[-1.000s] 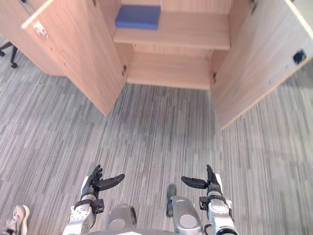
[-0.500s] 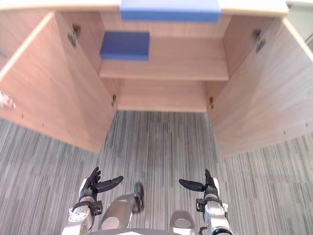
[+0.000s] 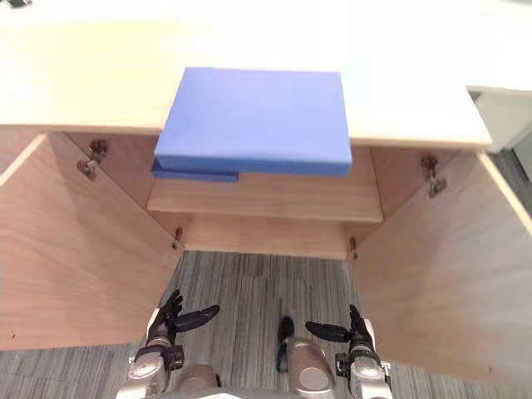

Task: Walk over to the cabinet, pick up the folder, carry it to the office cabinet, place the folder inside the office cabinet, then close the office cabinet door

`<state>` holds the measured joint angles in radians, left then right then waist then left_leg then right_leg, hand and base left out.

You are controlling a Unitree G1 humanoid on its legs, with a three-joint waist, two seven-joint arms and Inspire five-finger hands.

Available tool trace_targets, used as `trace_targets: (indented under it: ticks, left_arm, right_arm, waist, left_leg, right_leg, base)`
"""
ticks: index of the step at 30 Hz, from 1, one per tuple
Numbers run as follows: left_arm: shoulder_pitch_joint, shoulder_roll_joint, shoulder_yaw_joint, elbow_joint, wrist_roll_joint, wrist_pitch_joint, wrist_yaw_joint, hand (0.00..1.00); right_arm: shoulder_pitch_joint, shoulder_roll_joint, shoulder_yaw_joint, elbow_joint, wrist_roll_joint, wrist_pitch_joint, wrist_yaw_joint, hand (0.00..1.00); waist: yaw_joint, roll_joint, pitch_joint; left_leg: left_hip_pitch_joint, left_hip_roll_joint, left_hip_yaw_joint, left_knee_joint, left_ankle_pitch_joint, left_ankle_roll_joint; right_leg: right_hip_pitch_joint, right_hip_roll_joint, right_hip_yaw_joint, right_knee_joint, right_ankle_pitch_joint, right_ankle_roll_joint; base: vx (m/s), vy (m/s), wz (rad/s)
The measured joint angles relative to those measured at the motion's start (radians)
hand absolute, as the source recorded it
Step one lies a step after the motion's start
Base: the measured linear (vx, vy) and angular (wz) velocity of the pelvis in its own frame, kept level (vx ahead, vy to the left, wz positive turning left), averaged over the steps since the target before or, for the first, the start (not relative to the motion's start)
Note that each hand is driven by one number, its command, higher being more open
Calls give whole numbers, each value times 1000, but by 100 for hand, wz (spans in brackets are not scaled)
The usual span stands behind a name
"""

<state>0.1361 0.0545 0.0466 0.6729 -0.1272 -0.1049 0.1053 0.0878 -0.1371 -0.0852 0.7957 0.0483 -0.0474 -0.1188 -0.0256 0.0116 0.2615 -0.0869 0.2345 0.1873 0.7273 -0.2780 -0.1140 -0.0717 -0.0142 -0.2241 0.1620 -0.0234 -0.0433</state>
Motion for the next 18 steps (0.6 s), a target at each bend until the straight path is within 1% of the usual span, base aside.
trace_targets:
  ticks: [1, 2, 3, 4, 5, 7, 10, 12, 15, 16, 17, 18]
  left_arm:
    - [-2, -2, -7, -2, 0, 0, 0, 100]
    - [-6, -1, -11, -9, 0, 0, -1, 100]
    - [-9, -1, -12, -13, -1, 0, 0, 100]
    - [-11, -1, -12, -14, -1, 0, 0, 100]
    - [-15, 5, -11, -14, 0, 0, 1, 100]
    - [-13, 14, -13, -44, 1, 0, 1, 100]
    - [-4, 38, -13, -115, 9, 0, 2, 100]
    - [5, 52, -12, -157, 10, -1, 4, 100]
    - [60, 64, -11, -298, 19, -3, 12, 100]
    - [81, 64, -12, -345, 50, -6, 15, 100]
    - [136, 66, -12, -457, 99, -13, 22, 100]
    - [168, 66, -12, -528, 131, -17, 28, 100]
  right_arm:
    - [-4, 0, -7, -6, 0, -2, -1, 100]
    - [-18, 2, -18, -6, 1, -5, -1, 100]
    - [-28, 0, -26, -4, 1, -6, -2, 100]
    - [-31, -2, -29, -4, 1, -6, -3, 100]
    - [-33, 3, -39, 2, 1, -5, -5, 100]
    - [-11, 6, -42, 3, 0, -5, -5, 100]
    - [5, 12, -42, 21, 1, -5, -1, 100]
    - [10, 17, -42, 26, 1, -4, 0, 100]
    - [16, 19, -42, 26, 0, -5, -1, 100]
    - [17, 18, -43, 26, 0, -7, -1, 100]
    - [21, 18, -43, 26, 0, -15, -1, 100]
    - [21, 18, -43, 26, -1, -19, -1, 100]
  waist:
    - [2, 2, -1]
    - [5, 5, -3]
    - [8, 11, -7]
    - [8, 18, -11]
    - [11, 20, -15]
    - [4, 14, -21]
    - [3, 15, -22]
    - [3, 15, -22]
    - [4, 15, -41]
    - [4, 15, -43]
    - [6, 16, -50]
    - [9, 17, -55]
  left_leg:
    - [-11, -9, 7, -60, -1, 2]
    - [-19, -32, 6, -208, 4, 2]
    - [-12, -57, -9, -378, 53, 8]
    - [-10, -65, -16, -453, 106, 14]
    - [6, -76, -8, -502, 188, 55]
    - [43, -111, 5, -564, 200, 65]
    - [81, -141, 17, -621, 208, 75]
    - [99, -146, 16, -635, 208, 75]
    - [117, -147, 15, -659, 208, 75]
    - [126, -148, 15, -664, 208, 75]
    - [149, -149, 12, -676, 208, 75]
    - [155, -150, 11, -682, 209, 76]
  right_leg:
    - [13, 0, 4, -14, 1, 1]
    - [27, -1, 16, -28, 2, 3]
    - [29, -1, 32, -36, 2, 9]
    - [30, 2, 40, -41, 2, 15]
    - [33, 2, 62, -47, -1, 30]
    - [50, -23, 71, -77, 0, 54]
    - [73, -43, 82, -111, 4, 72]
    - [88, -45, 83, -120, 5, 74]
    - [96, -44, 83, -125, 5, 74]
    - [104, -43, 83, -127, 5, 74]
    - [126, -42, 82, -133, 5, 74]
    - [130, -41, 81, -134, 5, 74]
  base:
    - [369, -35, -20]
    - [298, 5, -36]
    - [275, 63, -39]
    - [203, 83, -47]
    - [252, 121, -26]
    - [213, 135, -12]
    - [161, 134, -7]
    - [72, 40, -1]
    - [67, 16, 0]
    - [29, 1, 3]
    - [12, 1, 4]
    - [-5, 1, 5]
